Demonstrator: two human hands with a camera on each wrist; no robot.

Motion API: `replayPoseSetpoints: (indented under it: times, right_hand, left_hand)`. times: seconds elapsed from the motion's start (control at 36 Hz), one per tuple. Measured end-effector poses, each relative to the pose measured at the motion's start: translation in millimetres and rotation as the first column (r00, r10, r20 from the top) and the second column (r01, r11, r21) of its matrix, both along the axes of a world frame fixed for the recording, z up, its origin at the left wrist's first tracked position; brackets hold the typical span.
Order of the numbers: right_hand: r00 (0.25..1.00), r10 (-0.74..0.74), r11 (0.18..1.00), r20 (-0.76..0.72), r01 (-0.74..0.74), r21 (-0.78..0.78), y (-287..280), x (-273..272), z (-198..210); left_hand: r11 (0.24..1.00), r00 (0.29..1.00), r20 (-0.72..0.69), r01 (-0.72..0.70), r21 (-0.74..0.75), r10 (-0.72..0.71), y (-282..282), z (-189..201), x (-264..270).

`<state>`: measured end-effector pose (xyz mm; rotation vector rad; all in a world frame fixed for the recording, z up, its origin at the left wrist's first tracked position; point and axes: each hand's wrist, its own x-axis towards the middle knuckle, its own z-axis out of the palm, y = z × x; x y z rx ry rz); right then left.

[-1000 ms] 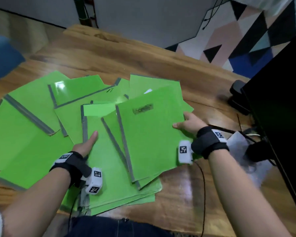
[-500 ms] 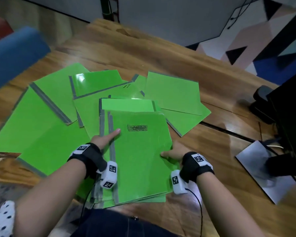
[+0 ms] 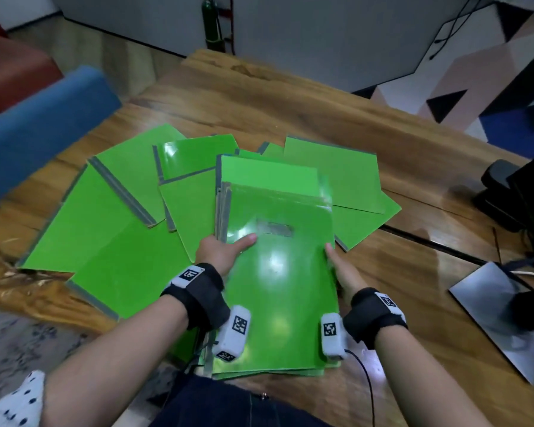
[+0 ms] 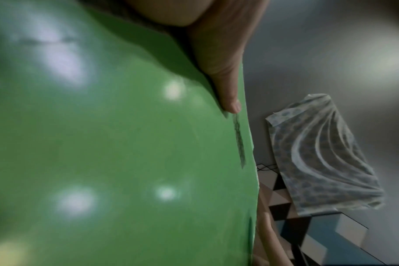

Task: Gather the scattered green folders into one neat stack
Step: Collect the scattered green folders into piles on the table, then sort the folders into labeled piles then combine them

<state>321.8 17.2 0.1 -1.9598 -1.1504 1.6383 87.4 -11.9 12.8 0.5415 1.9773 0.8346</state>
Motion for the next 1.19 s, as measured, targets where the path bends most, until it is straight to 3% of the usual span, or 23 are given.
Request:
replayPoseSetpoints:
  times: [0.06, 0.19, 0.28, 0.36, 0.42, 0.47, 0.53, 0.58, 0.64, 0.81, 0.86, 0.89, 0.97, 1.0, 1.06, 1.11, 1.19]
  right_hand:
    - [0.985, -0.153, 0.988, -0.075, 0.15, -0.047, 0, 4, -10]
    - [0.952, -0.305, 0.952, -0.036, 0.306, 0.03, 4, 10, -4]
    - [0.937, -0.348, 0.931, -0.006, 0.346, 0.12, 12, 16, 6]
    - [0.92, -0.391, 0.896, -0.028, 0.387, 0.216, 21, 25, 14]
    - [0.916, -0.401, 0.871, -0.024, 0.389, 0.298, 28, 30, 18]
    - [0.919, -0.393, 0.849, 0.011, 0.358, 0.388, 33, 34, 23]
    - [0.925, -0.373, 0.841, 0.073, 0.304, 0.447, 40, 41, 26]
    - [0.906, -0.393, 0.84, 0.16, 0.282, 0.464, 46, 47, 28]
    - [0.901, -0.366, 0.848, 0.231, 0.22, 0.483, 57, 57, 24]
    - [0.873, -0.307, 0.871, 0.378, 0.098, 0.481, 64, 31, 60]
    - [0.867, -0.303, 0.868, 0.395, 0.08, 0.489, 69, 29, 60]
    - [0.862, -0.293, 0.871, 0.413, 0.062, 0.488, 72, 26, 60]
    - [0.849, -0.278, 0.878, 0.45, 0.035, 0.477, 75, 21, 61]
    - [0.85, -0.272, 0.879, 0.45, 0.029, 0.476, 76, 19, 63]
    - [0.854, -0.262, 0.879, 0.45, 0.019, 0.476, 74, 16, 65]
    - [0.843, -0.258, 0.878, 0.473, 0.001, 0.478, 76, 17, 64]
    - [0.832, -0.238, 0.887, 0.502, -0.024, 0.461, 77, 18, 62]
  left_hand:
    - [0.999, 0.998, 0.048, 0.044, 0.012, -0.045, 3, 5, 6]
    - [0.972, 0.965, 0.135, 0.234, -0.037, -0.227, 24, 24, 6]
    - [0.879, 0.88, 0.172, 0.464, -0.115, -0.442, 40, 37, 0]
    - [0.832, 0.838, 0.118, 0.544, -0.11, -0.532, 62, 41, -9]
    - [0.81, 0.815, -0.033, 0.57, -0.137, -0.579, 78, 39, -20]
    - [0.751, 0.712, -0.241, 0.607, -0.26, -0.659, 87, 28, -34]
    - [0.626, 0.503, -0.373, 0.625, -0.467, -0.78, 88, 9, -49]
    - [0.476, 0.29, -0.381, 0.609, -0.634, -0.878, 80, -13, -57]
    - [0.394, 0.154, -0.378, 0.575, -0.717, -0.913, 67, -25, -55]
    - [0.16, -0.034, -0.257, 0.703, -0.693, -0.966, 37, -8, -18]
    - [0.147, -0.017, -0.244, 0.759, -0.635, -0.97, 32, -13, -14]
    - [0.186, 0.036, -0.261, 0.794, -0.578, -0.965, 32, -17, -15]
    - [0.464, 0.32, -0.373, 0.786, -0.409, -0.871, 46, -21, -32]
    - [0.559, 0.385, -0.444, 0.737, -0.379, -0.809, 53, -21, -41]
    - [0.699, 0.438, -0.569, 0.593, -0.399, -0.696, 64, -21, -62]
    - [0.764, 0.496, -0.583, 0.455, -0.457, -0.644, 68, -25, -80]
    - [0.79, 0.602, -0.517, 0.395, -0.469, -0.608, 67, -33, -93]
